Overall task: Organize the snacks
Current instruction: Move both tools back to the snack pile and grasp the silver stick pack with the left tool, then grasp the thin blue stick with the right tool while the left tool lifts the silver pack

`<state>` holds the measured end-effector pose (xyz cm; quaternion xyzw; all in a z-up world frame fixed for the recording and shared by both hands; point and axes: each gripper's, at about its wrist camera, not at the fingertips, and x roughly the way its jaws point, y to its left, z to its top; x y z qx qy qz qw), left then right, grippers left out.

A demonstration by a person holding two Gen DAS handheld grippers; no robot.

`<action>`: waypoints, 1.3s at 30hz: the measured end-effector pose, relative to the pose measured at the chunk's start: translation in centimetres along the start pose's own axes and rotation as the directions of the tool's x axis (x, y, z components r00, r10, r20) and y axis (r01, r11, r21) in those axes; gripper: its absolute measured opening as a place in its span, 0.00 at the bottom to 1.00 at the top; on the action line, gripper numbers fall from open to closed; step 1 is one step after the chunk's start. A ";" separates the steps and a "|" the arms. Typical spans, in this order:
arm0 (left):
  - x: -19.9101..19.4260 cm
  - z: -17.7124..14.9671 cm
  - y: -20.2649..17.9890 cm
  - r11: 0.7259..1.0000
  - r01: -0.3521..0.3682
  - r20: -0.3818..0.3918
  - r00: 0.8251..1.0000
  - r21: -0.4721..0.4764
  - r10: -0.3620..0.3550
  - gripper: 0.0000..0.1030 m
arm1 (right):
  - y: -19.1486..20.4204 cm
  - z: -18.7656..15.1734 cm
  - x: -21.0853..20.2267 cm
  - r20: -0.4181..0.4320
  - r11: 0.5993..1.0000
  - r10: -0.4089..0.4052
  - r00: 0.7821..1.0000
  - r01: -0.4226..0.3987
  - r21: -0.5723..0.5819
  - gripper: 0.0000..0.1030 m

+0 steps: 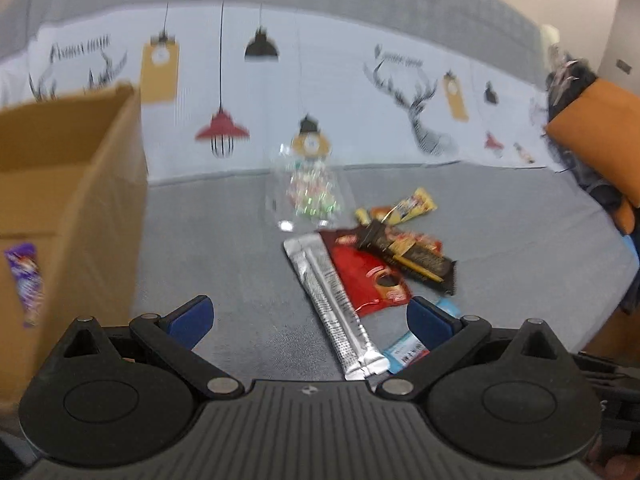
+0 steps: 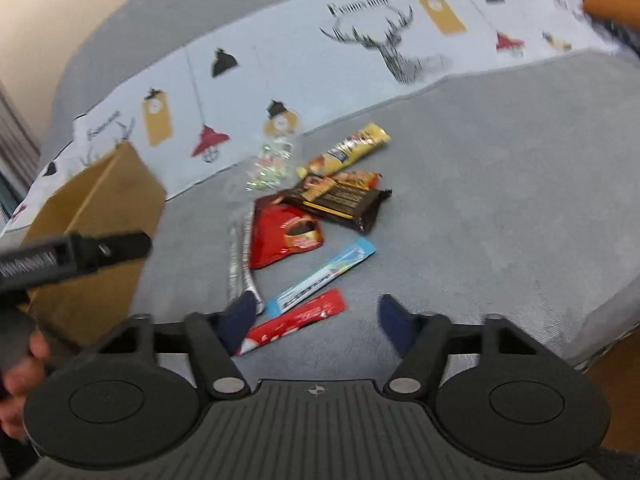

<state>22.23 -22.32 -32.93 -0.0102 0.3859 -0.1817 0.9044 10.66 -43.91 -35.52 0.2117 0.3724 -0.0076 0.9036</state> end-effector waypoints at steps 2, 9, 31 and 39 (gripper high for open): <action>2.4 0.2 0.4 0.999 0.004 -0.035 0.999 -0.035 -0.005 1.00 | -0.3 0.6 1.6 -0.019 1.000 -0.001 1.000 0.001 -0.002 0.60; 9.1 0.2 -0.4 0.996 0.079 -0.145 0.987 0.027 -0.075 0.70 | -0.7 1.6 6.6 -0.123 1.000 -0.009 0.992 0.012 0.023 0.47; 8.1 0.4 4.1 0.998 0.036 -0.214 0.976 0.041 -0.026 0.30 | 4.3 3.1 9.0 0.004 0.974 -0.123 0.992 0.121 -0.193 0.05; 8.3 0.1 4.2 0.999 0.019 -0.184 0.983 0.045 -0.010 0.34 | 4.2 2.7 9.7 -0.040 0.974 -0.127 0.991 0.117 -0.196 0.05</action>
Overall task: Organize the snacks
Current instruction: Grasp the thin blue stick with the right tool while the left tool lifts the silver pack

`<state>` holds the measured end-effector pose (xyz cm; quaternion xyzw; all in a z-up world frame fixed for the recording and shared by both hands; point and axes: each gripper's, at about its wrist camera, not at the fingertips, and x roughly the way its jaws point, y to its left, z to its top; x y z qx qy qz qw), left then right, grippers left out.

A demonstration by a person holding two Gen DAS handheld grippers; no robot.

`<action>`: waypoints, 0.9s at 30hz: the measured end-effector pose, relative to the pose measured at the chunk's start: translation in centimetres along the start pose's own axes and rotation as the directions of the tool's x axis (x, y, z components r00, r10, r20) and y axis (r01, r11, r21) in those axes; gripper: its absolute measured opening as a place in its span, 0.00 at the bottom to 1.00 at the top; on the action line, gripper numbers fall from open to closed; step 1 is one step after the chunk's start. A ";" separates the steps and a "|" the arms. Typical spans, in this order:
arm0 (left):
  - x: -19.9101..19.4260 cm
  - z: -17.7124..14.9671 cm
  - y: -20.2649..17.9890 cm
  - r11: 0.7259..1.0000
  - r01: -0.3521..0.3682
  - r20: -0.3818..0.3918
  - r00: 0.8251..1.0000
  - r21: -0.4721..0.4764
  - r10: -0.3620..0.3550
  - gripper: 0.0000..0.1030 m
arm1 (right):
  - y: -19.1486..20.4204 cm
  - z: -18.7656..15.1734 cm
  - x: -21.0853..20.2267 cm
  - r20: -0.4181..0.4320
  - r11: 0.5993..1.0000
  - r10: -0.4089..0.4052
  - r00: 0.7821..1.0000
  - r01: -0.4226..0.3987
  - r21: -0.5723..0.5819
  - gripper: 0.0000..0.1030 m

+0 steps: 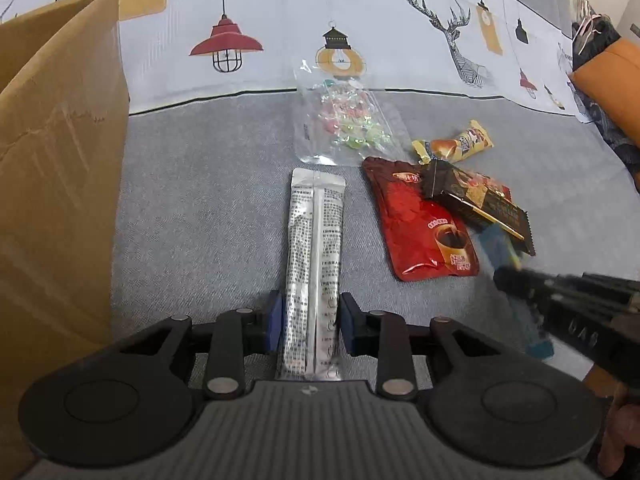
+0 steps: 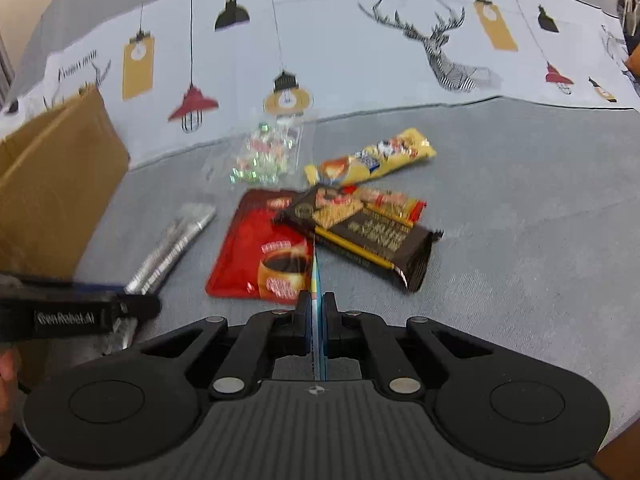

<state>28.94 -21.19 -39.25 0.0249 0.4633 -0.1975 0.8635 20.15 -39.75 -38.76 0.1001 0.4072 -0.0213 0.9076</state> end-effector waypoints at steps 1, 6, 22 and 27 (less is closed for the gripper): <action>0.1 0.0 -0.2 1.000 0.000 0.005 1.000 0.010 0.000 0.39 | 0.0 -0.1 0.3 -0.018 1.000 0.010 1.000 -0.010 -0.001 0.05; 0.5 -0.1 -1.1 0.999 0.001 0.027 1.000 0.045 -0.002 0.55 | 0.5 -0.4 1.1 -0.040 0.999 0.016 0.999 -0.017 -0.031 0.26; -0.7 0.0 -1.6 0.998 0.057 0.057 0.997 0.035 -0.059 0.21 | 0.2 -0.3 0.9 -0.045 0.998 -0.026 0.999 0.024 -0.053 0.04; -2.8 -0.1 -1.8 0.995 0.096 0.072 0.993 0.027 -0.098 0.21 | 0.3 0.5 -1.7 0.038 1.000 0.002 0.999 -0.002 -0.014 0.04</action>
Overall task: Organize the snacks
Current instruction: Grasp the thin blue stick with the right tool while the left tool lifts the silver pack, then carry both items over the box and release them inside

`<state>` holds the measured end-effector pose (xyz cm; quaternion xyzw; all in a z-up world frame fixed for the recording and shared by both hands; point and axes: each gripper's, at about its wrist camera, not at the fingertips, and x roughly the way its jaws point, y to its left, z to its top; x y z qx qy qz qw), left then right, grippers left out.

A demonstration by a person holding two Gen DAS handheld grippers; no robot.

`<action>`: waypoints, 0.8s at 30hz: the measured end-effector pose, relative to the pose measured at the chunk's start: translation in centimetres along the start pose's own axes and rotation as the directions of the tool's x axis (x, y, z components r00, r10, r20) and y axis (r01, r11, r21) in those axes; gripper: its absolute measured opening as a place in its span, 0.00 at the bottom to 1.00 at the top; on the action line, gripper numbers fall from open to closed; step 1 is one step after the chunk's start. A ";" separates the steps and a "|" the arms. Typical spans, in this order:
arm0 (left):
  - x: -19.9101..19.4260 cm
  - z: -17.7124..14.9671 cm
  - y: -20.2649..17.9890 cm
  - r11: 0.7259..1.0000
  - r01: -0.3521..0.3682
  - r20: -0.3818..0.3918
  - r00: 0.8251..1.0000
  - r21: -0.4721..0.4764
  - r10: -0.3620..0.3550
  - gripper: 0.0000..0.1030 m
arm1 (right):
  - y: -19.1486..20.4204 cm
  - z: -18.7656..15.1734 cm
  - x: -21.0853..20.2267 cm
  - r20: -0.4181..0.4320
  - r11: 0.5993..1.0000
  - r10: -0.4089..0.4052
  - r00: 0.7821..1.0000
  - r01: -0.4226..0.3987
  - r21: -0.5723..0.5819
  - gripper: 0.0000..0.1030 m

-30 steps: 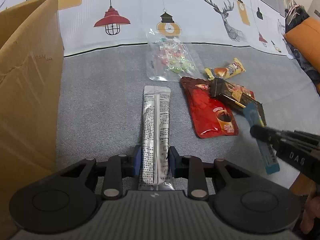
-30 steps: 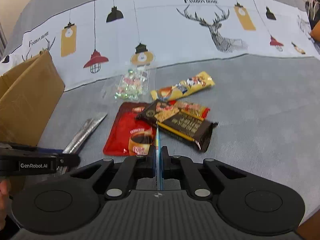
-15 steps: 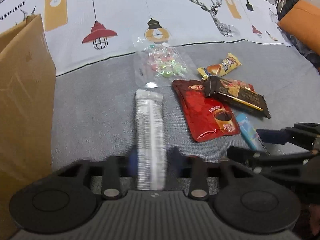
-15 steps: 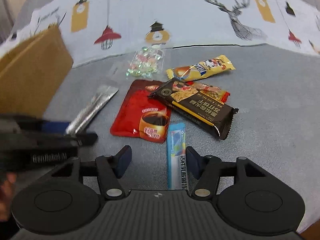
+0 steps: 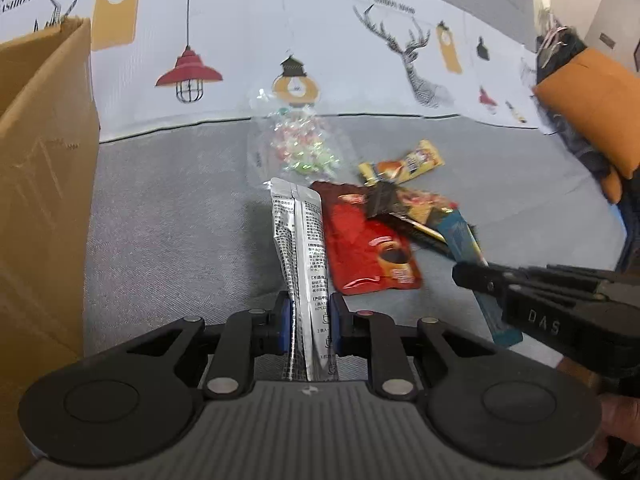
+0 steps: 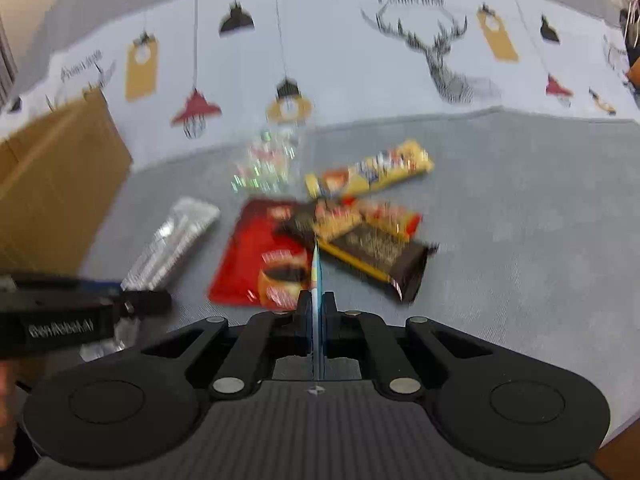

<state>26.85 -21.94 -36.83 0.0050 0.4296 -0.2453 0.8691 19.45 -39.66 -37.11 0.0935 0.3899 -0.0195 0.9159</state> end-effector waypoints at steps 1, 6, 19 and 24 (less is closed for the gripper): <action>-0.5 0.0 -0.1 1.000 0.004 0.008 1.000 0.005 -0.004 0.21 | 0.1 0.0 -0.5 0.010 1.000 0.000 1.000 0.000 0.000 0.04; -4.4 0.2 0.0 0.999 0.033 0.064 0.997 0.003 -0.034 0.21 | 1.4 -0.7 -3.1 0.024 0.999 0.038 0.999 -0.039 0.025 0.04; -18.2 0.6 4.8 0.993 0.059 0.309 0.951 -0.100 -0.026 0.21 | 12.4 1.8 -13.0 0.182 0.990 0.141 0.973 -0.139 -0.019 0.04; -21.3 0.6 8.2 0.985 0.050 0.366 0.930 -0.164 0.014 0.21 | 17.1 4.5 -15.2 0.223 0.980 0.192 0.956 -0.175 -0.093 0.04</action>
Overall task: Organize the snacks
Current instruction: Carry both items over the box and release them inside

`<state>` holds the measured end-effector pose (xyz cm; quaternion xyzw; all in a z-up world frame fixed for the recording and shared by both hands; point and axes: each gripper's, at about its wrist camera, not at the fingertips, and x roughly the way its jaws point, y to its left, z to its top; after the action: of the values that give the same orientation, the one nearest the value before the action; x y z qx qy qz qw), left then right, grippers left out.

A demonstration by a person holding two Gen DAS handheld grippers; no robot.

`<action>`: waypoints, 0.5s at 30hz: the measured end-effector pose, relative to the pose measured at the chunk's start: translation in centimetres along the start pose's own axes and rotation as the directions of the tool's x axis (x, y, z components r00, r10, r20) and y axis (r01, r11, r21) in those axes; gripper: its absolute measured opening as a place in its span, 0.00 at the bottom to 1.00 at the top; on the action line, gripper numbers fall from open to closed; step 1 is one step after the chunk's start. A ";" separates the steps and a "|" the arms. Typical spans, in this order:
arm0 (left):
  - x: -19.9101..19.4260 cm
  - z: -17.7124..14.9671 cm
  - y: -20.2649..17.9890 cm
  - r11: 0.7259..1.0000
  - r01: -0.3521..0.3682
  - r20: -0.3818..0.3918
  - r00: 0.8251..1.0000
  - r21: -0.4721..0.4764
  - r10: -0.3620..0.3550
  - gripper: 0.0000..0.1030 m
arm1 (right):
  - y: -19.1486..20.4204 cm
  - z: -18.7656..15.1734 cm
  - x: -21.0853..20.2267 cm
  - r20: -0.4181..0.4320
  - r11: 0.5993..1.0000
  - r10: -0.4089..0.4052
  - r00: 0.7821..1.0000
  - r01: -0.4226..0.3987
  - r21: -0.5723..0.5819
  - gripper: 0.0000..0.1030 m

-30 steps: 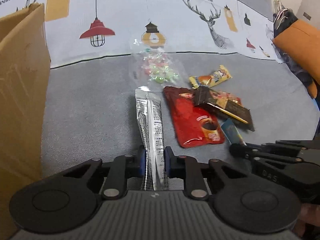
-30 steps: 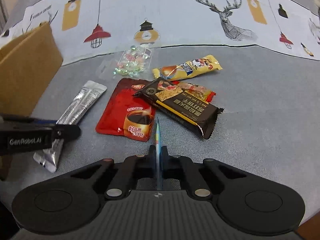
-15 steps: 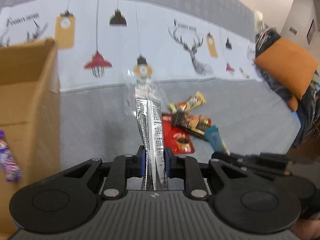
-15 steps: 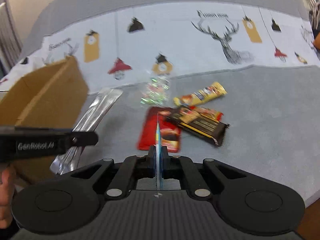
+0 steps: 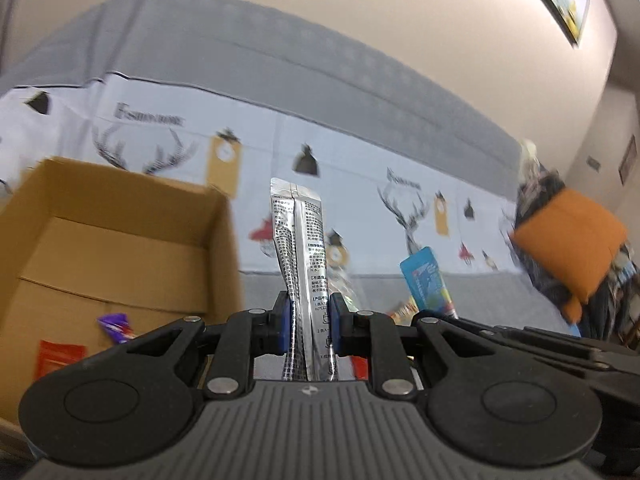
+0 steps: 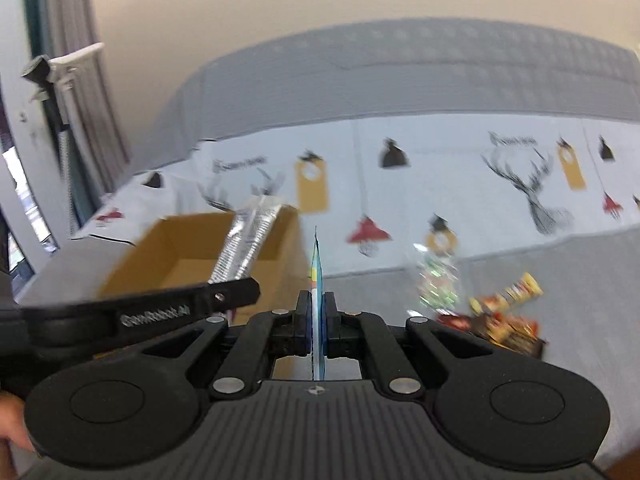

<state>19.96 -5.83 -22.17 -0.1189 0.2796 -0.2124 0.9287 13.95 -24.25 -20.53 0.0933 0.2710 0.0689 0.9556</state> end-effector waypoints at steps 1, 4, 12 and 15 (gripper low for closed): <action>-0.3 0.4 0.6 1.000 -0.007 0.010 1.000 -0.010 0.007 0.21 | 1.0 0.5 0.2 0.002 1.000 0.009 1.000 -0.009 -0.016 0.04; -1.2 1.2 2.9 0.998 -0.035 0.039 0.999 -0.052 0.037 0.21 | 3.7 1.4 1.0 -0.003 0.997 0.040 0.999 -0.040 -0.063 0.04; -1.5 1.7 9.4 0.983 -0.138 0.009 0.990 -0.118 0.141 0.21 | 9.3 1.1 5.3 -0.065 0.985 0.100 0.993 -0.108 -0.133 0.04; -0.8 0.9 11.8 0.973 -0.198 -0.046 0.980 -0.117 0.193 0.21 | 10.6 0.0 8.0 -0.124 0.984 0.108 0.986 -0.124 -0.131 0.04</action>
<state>23.79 5.01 -25.07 -0.1433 0.3182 -0.1046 0.9313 19.86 -12.48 -22.32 0.0384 0.3149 0.1484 0.9367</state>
